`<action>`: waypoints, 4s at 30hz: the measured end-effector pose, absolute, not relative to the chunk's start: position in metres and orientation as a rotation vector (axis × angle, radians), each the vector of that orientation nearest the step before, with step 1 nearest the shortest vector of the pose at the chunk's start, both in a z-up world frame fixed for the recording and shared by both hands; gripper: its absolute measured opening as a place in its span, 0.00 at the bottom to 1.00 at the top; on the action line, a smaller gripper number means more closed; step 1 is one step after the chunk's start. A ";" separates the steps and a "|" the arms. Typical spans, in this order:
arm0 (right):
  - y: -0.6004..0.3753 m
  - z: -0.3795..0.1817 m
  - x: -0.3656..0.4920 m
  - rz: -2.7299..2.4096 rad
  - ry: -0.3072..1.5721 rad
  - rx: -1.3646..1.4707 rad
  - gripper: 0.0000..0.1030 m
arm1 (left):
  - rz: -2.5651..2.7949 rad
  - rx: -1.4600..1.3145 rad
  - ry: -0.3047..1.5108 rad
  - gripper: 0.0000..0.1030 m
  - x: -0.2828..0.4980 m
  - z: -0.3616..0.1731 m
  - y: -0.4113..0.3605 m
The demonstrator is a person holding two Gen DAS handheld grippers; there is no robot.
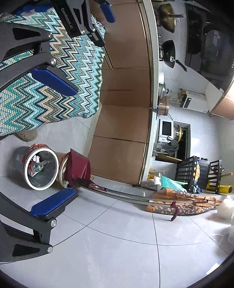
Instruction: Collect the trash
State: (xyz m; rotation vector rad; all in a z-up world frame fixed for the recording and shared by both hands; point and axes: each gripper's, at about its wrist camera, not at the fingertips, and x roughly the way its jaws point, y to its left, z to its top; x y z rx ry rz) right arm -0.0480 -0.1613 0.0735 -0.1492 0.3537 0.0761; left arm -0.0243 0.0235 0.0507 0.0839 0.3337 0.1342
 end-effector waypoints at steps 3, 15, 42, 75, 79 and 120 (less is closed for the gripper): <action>-0.162 0.075 -0.053 0.071 0.332 -0.147 1.00 | 0.153 0.079 0.326 0.82 -0.027 0.051 0.026; -0.164 0.073 -0.052 0.069 0.328 -0.145 1.00 | 0.190 0.059 0.305 0.82 -0.029 0.054 0.036; -0.157 0.066 -0.048 0.104 0.339 -0.175 1.00 | 0.191 0.062 0.312 0.83 -0.031 0.047 0.041; -0.156 0.061 -0.049 0.119 0.345 -0.155 1.00 | 0.162 0.082 0.321 0.83 -0.034 0.044 0.040; -0.157 0.059 -0.047 0.122 0.352 -0.152 1.00 | 0.150 0.090 0.332 0.83 -0.032 0.042 0.038; -0.170 0.042 -0.028 0.128 0.406 -0.144 1.00 | 0.113 0.122 0.375 0.83 -0.019 0.028 0.033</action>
